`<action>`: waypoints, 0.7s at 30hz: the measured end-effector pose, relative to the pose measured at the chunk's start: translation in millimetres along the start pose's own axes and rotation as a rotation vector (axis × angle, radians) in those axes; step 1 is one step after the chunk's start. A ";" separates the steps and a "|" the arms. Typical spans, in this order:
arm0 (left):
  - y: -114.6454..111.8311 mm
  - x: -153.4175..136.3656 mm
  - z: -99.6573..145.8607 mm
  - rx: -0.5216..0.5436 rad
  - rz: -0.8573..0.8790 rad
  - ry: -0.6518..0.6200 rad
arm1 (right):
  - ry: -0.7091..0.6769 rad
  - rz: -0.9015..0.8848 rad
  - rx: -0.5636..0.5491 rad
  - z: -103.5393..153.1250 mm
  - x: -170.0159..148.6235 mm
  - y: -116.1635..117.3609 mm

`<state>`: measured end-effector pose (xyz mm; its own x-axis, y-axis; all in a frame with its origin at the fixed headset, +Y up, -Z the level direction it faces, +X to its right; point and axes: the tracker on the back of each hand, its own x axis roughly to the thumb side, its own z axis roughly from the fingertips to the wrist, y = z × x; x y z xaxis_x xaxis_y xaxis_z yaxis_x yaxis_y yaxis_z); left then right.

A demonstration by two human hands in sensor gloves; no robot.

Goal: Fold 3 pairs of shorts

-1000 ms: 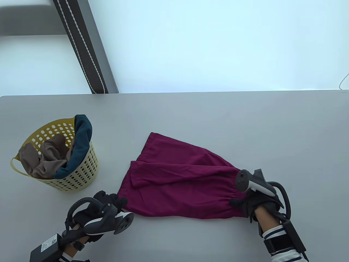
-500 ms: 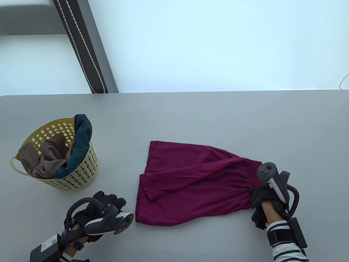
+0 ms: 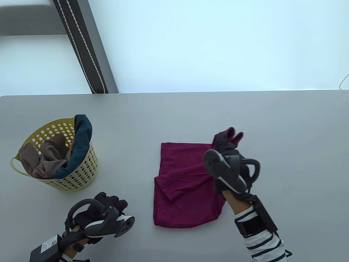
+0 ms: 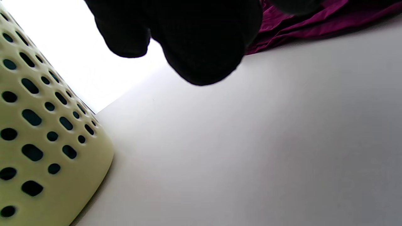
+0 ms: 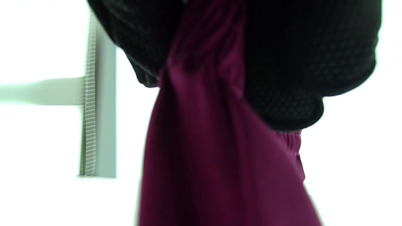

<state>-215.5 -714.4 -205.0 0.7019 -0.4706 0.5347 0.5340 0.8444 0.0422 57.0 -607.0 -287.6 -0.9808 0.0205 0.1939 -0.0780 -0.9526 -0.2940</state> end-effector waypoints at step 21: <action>-0.2 0.7 1.3 -0.009 -0.011 -0.020 | 0.095 0.072 0.437 -22.9 -38.5 106.0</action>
<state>-215.7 -714.6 -203.6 0.6861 -0.4748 0.5512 0.5464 0.8366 0.0405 82.4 -701.7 -347.7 -0.9946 -0.0424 0.0942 0.0539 -0.9910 0.1229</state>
